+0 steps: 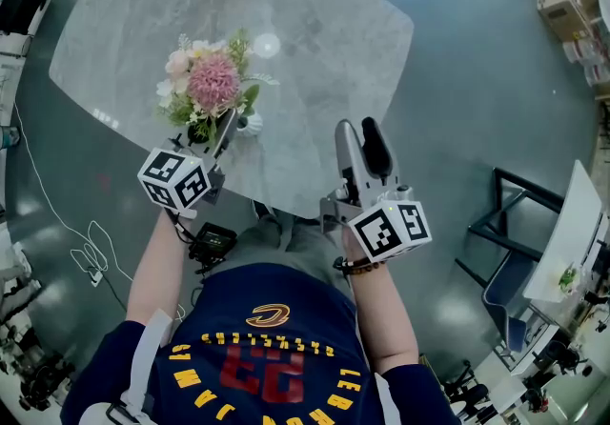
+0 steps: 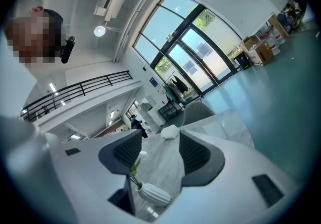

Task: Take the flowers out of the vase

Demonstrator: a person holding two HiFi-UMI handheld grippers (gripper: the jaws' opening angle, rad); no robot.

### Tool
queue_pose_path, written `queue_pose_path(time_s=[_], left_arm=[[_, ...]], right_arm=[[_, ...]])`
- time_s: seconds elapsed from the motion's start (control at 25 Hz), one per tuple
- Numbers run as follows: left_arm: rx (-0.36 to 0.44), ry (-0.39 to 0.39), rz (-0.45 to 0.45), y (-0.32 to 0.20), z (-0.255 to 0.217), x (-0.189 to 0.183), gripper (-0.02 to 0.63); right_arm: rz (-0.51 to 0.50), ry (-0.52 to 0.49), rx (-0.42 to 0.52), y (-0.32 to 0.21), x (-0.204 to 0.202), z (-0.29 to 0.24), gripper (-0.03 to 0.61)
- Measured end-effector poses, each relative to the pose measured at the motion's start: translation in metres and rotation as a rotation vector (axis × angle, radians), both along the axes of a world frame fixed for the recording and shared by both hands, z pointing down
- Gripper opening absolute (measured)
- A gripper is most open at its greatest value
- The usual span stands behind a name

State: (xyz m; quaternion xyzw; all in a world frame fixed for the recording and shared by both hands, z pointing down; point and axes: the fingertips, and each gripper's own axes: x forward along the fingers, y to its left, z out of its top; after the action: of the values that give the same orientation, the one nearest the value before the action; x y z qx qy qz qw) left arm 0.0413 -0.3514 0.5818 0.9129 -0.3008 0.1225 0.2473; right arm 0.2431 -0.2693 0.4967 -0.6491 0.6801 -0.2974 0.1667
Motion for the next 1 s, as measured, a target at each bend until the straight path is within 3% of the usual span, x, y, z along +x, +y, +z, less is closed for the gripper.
queue_pose_path(time_s=[1.0], left_arm=[[0.111,0.009,-0.031,-0.001,-0.039,-0.005,0.041]], right_arm=[[0.025,0.004,0.021,0.015,-0.003,-0.016,0.233]])
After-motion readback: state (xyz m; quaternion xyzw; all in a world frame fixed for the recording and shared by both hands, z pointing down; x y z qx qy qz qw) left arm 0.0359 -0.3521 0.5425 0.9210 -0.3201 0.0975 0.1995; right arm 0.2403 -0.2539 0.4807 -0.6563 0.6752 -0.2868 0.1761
